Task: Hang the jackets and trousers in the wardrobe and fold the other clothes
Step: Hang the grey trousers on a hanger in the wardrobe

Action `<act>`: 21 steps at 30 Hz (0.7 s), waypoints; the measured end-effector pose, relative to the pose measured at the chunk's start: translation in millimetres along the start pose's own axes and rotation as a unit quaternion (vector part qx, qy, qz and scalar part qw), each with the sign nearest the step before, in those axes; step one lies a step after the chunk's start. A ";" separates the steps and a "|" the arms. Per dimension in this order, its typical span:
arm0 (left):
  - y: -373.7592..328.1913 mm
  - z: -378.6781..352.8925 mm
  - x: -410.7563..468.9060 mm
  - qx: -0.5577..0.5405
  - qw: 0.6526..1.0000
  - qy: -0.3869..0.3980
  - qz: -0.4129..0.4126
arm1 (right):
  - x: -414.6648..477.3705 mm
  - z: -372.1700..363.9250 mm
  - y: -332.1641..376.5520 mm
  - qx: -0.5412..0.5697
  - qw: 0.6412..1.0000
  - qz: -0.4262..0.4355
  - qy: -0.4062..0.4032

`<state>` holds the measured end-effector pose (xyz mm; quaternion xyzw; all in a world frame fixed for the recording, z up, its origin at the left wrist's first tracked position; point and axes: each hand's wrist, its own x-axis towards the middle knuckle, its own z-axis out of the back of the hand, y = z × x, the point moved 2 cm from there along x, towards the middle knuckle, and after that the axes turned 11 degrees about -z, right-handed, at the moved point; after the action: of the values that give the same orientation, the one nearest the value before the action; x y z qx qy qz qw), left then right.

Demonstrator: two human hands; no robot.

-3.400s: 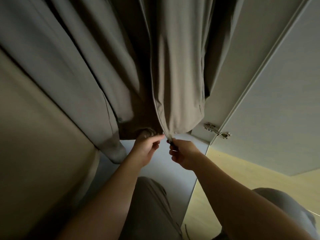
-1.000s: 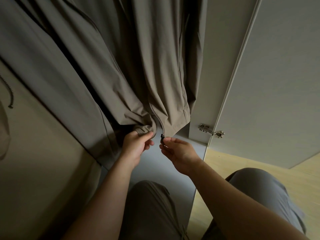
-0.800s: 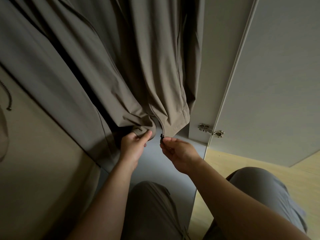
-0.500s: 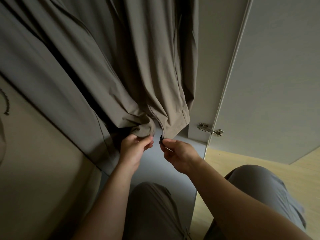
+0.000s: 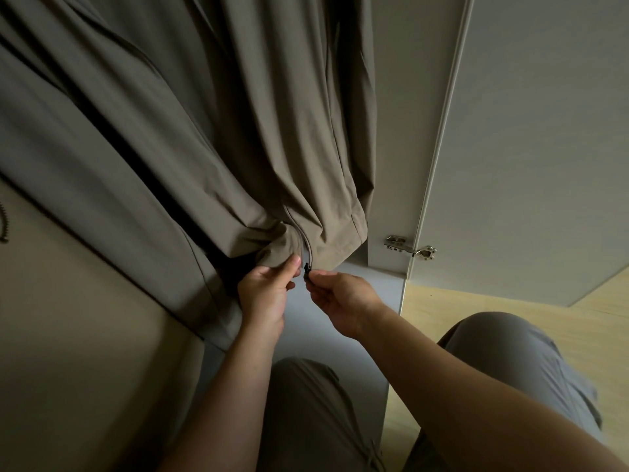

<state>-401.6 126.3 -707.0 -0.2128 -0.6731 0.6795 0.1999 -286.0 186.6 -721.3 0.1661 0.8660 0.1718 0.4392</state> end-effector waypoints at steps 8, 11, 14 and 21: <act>-2.8 -0.5 -4.8 -0.020 1.000 -0.015 0.006 | -3.4 -8.1 -2.3 0.001 1.000 0.003 -0.002; -3.4 -1.1 -4.7 -0.014 1.000 -0.025 -0.002 | -4.1 -11.9 -4.0 0.009 1.000 -0.005 -0.007; -1.2 -1.2 -4.7 -0.010 1.000 -0.019 -0.007 | -3.6 -14.1 -5.5 0.020 1.000 -0.017 -0.010; 17.0 6.9 1.9 0.126 0.991 0.011 -0.042 | 1.9 -6.9 -7.7 0.018 0.998 -0.030 -0.048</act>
<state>-406.8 121.4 -724.0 -0.1652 -0.5882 0.7476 0.2605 -293.8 179.6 -722.2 0.1561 0.8514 0.1351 0.4822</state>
